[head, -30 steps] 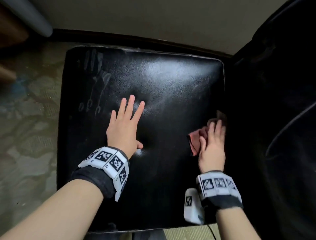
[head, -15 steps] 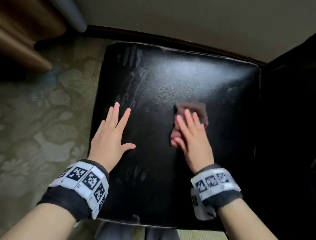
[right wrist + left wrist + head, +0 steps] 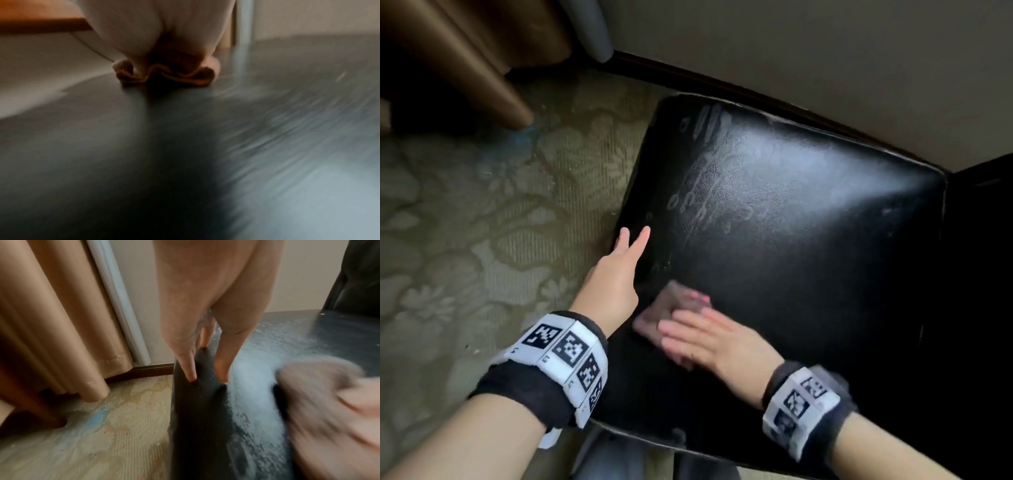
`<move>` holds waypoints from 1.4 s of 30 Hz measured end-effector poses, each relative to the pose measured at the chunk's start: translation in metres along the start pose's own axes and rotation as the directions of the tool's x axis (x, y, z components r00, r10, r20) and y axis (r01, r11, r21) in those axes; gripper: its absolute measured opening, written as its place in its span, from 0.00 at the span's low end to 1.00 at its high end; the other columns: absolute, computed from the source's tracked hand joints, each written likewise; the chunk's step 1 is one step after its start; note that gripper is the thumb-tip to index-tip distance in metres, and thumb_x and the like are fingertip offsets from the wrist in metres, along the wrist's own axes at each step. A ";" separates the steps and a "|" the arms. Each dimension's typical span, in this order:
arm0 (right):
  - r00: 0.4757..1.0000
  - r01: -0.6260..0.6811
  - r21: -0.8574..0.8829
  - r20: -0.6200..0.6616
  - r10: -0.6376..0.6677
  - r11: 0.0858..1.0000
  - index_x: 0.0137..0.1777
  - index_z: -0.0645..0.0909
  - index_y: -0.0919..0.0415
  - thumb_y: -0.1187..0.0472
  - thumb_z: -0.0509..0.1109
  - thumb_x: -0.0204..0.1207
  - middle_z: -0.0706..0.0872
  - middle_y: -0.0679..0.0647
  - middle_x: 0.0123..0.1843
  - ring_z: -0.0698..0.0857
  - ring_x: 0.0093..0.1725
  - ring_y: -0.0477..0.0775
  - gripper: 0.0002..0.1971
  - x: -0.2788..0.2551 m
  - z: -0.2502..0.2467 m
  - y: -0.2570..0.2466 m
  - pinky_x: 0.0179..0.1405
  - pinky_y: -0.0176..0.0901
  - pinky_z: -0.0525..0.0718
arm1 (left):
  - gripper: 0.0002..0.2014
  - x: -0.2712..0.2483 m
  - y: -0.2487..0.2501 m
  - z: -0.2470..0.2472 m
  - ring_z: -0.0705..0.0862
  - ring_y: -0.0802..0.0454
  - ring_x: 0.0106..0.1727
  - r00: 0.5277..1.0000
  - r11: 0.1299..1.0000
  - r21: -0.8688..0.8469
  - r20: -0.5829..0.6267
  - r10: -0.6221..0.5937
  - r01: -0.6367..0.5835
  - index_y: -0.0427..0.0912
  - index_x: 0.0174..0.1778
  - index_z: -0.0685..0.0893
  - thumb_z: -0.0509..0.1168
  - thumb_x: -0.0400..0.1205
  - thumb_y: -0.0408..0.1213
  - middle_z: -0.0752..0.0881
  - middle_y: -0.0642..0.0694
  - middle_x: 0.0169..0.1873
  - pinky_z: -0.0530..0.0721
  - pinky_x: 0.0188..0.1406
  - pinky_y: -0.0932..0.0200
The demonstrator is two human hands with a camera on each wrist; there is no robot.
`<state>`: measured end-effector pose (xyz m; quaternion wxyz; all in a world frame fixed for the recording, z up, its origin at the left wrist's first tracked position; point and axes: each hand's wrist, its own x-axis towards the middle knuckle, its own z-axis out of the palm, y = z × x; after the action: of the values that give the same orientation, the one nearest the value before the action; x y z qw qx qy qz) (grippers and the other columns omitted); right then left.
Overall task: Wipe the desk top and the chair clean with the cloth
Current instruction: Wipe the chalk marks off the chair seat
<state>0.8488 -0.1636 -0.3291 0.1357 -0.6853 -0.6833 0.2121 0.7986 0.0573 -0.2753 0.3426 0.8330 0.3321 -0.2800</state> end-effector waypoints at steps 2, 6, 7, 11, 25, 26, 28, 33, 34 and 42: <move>0.976 -0.175 0.039 -0.121 0.179 0.984 0.75 0.68 0.58 0.66 0.53 0.77 0.70 0.56 0.78 0.64 0.78 0.58 0.25 0.019 -0.041 0.038 0.78 0.54 0.58 | 0.48 0.000 0.000 0.004 0.83 0.41 0.53 1.000 1.000 -0.003 -0.015 -0.001 0.001 0.58 0.83 0.47 0.60 0.76 0.15 0.46 0.48 0.84 0.81 0.58 0.50; 0.843 -0.484 0.110 -0.207 0.496 0.868 0.77 0.67 0.60 0.75 0.54 0.67 0.65 0.56 0.80 0.56 0.81 0.60 0.34 0.052 -0.042 0.042 0.77 0.57 0.53 | 0.50 0.001 -0.003 0.011 0.84 0.44 0.46 0.998 1.000 -0.024 -0.055 -0.001 0.000 0.58 0.83 0.44 0.60 0.76 0.14 0.46 0.50 0.84 0.84 0.53 0.50; 0.853 -0.471 0.092 -0.207 0.479 0.878 0.77 0.67 0.61 0.75 0.53 0.66 0.65 0.56 0.80 0.56 0.81 0.61 0.35 0.055 -0.038 0.031 0.77 0.59 0.53 | 0.50 0.002 -0.003 0.012 0.84 0.44 0.50 0.997 1.000 -0.020 -0.072 -0.001 0.000 0.56 0.83 0.41 0.60 0.76 0.15 0.48 0.49 0.84 0.84 0.54 0.50; 0.991 -0.136 -0.102 -0.025 0.134 0.986 0.74 0.72 0.59 0.63 0.54 0.70 0.70 0.55 0.78 0.67 0.77 0.60 0.29 0.056 -0.042 0.024 0.77 0.55 0.62 | 0.50 0.000 -0.004 0.011 0.84 0.43 0.52 0.992 1.000 0.014 -0.124 -0.025 0.027 0.53 0.82 0.34 0.63 0.79 0.20 0.71 0.39 0.74 0.83 0.55 0.51; 0.996 -0.082 -0.202 0.010 0.086 0.976 0.71 0.76 0.61 0.66 0.59 0.65 0.75 0.58 0.74 0.72 0.74 0.66 0.30 0.109 -0.057 0.048 0.70 0.63 0.67 | 0.49 -0.003 -0.006 0.013 0.85 0.41 0.51 0.991 0.995 0.016 -0.085 -0.102 0.103 0.48 0.83 0.34 0.66 0.80 0.27 0.84 0.39 0.48 0.81 0.59 0.49; 0.997 0.015 -0.184 0.079 -0.001 0.983 0.72 0.75 0.58 0.64 0.61 0.68 0.75 0.55 0.75 0.72 0.75 0.62 0.29 0.104 -0.054 0.047 0.71 0.60 0.65 | 0.49 -0.004 -0.006 0.013 0.84 0.42 0.53 0.991 0.993 0.027 -0.082 -0.109 0.112 0.47 0.82 0.33 0.67 0.80 0.28 0.84 0.38 0.53 0.80 0.60 0.49; 0.989 0.096 -0.159 0.126 -0.076 0.983 0.73 0.75 0.55 0.64 0.67 0.69 0.75 0.53 0.75 0.71 0.75 0.60 0.28 0.109 -0.062 0.070 0.72 0.58 0.65 | 0.49 -0.006 -0.006 0.014 0.85 0.43 0.51 0.989 0.993 0.016 -0.084 -0.118 0.120 0.47 0.82 0.33 0.66 0.80 0.29 0.85 0.39 0.51 0.81 0.59 0.50; 0.899 -0.437 -0.134 -0.056 0.434 0.889 0.80 0.61 0.60 0.62 0.63 0.80 0.58 0.61 0.82 0.54 0.81 0.68 0.28 0.148 -0.109 0.163 0.77 0.62 0.57 | 0.47 -0.011 -0.007 0.015 0.81 0.51 0.39 0.992 0.997 -0.015 -0.096 -0.078 0.077 0.50 0.82 0.33 0.65 0.82 0.29 0.74 0.50 0.34 0.85 0.50 0.54; 0.826 -0.564 -0.121 -0.095 0.556 0.817 0.81 0.55 0.59 0.57 0.59 0.83 0.53 0.60 0.83 0.49 0.82 0.66 0.29 0.149 -0.117 0.178 0.80 0.58 0.52 | 0.47 -0.011 -0.007 0.014 0.81 0.51 0.38 0.992 0.997 -0.016 -0.099 -0.074 0.073 0.50 0.82 0.33 0.65 0.82 0.30 0.73 0.50 0.33 0.85 0.49 0.55; 0.400 -0.910 0.046 -0.159 0.902 0.412 0.78 0.58 0.73 0.64 0.55 0.84 0.58 0.68 0.81 0.55 0.80 0.67 0.25 0.032 -0.139 0.238 0.80 0.52 0.48 | 0.46 -0.009 -0.014 0.014 0.83 0.51 0.43 0.995 0.998 -0.040 -0.089 -0.047 0.043 0.49 0.82 0.34 0.64 0.83 0.31 0.76 0.50 0.38 0.85 0.50 0.55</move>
<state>1.1237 -0.1241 -0.3245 0.0365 -0.9635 -0.1946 0.1800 0.7795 0.0509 -0.2826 0.3366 0.8304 0.3711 -0.2438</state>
